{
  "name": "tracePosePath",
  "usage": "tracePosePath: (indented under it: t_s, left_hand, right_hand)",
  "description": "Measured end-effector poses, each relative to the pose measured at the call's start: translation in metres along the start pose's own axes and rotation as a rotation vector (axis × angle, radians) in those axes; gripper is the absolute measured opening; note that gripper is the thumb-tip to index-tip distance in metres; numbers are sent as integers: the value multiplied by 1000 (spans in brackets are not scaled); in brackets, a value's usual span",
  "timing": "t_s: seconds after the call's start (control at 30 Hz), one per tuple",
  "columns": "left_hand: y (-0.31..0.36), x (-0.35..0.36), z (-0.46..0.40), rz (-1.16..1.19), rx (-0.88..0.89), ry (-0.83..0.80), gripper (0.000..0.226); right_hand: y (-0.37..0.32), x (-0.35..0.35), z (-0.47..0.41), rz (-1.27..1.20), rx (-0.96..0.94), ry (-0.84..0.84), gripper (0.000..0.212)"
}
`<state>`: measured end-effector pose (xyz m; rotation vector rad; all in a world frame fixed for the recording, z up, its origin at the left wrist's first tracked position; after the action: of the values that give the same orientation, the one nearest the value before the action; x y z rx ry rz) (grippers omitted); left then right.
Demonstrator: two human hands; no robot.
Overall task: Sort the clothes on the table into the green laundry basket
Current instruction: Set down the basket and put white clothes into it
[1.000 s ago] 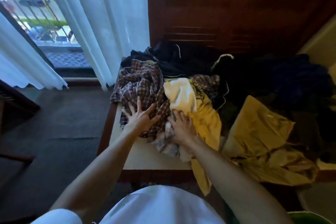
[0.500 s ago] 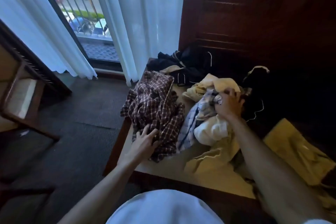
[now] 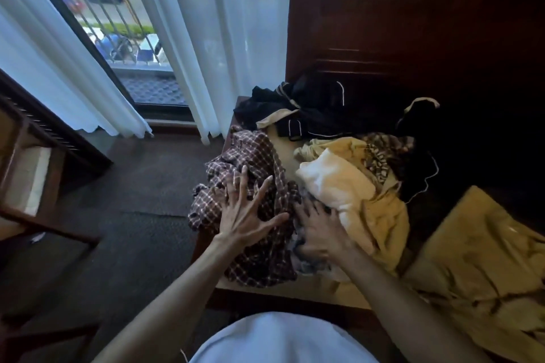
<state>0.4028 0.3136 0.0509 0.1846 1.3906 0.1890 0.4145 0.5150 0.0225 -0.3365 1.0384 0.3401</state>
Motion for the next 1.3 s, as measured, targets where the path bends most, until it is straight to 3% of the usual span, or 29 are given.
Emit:
tracePosePath:
  t_s: [0.2,0.27,0.47,0.57,0.7,0.77,0.83,0.9,1.0,1.13,1.3]
  left_hand:
    - [-9,43,-20,-102,-20,-226,95]
    - [-10,48,-23,-145,-26,-208,89]
    - [-19,54,-32,-228,103,-27,53]
    - [-21,50,-37,-218,146,13,44]
    - [-27,44,-42,-121,183,2,52]
    - [-30,35,-41,-10,202,7,55]
    - [-31,18,-38,144,147,40,48]
    - [-28,-8,-40,269,75,112,36]
    - [-13,-57,-47,366,65,225,23]
    - [11,-125,-46,449,150,334,32]
    - [47,-185,-30,510,349,430,38]
  right_hand:
    - [31,6,-11,-187,215,-127,100]
    - [31,5,-16,-190,215,-108,96]
    - [19,6,-28,-224,143,-136,40]
    - [18,5,-26,-300,137,-97,33]
    - [20,4,-21,-526,133,-27,32]
    - [22,-8,-11,-721,126,88,36]
    - [30,-41,4,-873,145,297,55]
    - [38,-84,21,-885,159,477,68]
    - [48,-144,47,-841,180,676,42]
    - [49,-199,88,-898,244,923,53]
    - [24,-242,135,-951,227,1167,30]
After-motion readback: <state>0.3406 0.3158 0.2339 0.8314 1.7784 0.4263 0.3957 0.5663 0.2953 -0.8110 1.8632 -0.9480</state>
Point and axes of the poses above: each hand's wrist, its own z-axis away from the middle knuckle, its own x-axis out of the palm, y = z × x, the point moved 4 cm from there along -z, towards the middle knuckle, and after that the axes turned 6 degrees about -x, right-handed, at the moved point
